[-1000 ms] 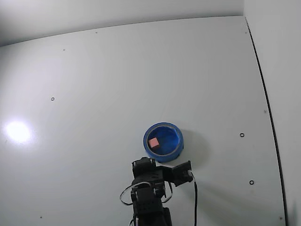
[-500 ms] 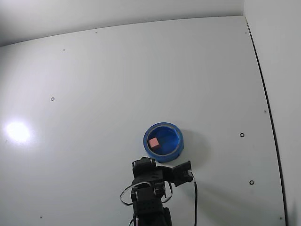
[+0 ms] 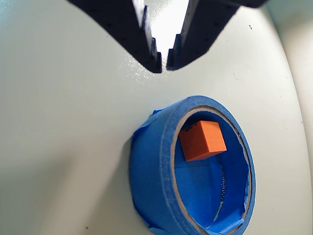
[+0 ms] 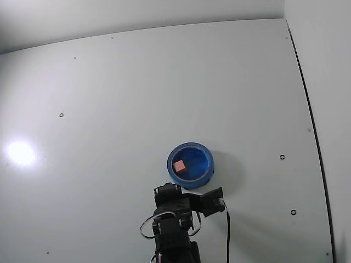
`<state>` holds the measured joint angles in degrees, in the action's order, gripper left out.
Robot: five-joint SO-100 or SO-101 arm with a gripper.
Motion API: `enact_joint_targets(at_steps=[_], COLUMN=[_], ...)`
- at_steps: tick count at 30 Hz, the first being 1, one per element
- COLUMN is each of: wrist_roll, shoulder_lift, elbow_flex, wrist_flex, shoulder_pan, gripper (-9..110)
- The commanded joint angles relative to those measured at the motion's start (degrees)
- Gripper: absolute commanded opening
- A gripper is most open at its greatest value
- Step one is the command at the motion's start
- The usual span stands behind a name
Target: Grasp a block and put it in the bin.
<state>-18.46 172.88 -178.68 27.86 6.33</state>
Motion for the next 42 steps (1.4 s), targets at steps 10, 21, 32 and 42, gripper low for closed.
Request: enact_joint_targets(at_steps=[10,21,32,42], wrist_roll=[-0.35,-0.35,-0.35,-0.35], shoulder_lift=[0.97,0.97,0.97,0.97], elbow_flex=[1.14,1.14,1.14,1.14], wrist_flex=[-0.26,-0.26,-0.26,-0.26], shoulder_pan=[0.35,0.35,0.35,0.35], gripper=[0,0,0,0])
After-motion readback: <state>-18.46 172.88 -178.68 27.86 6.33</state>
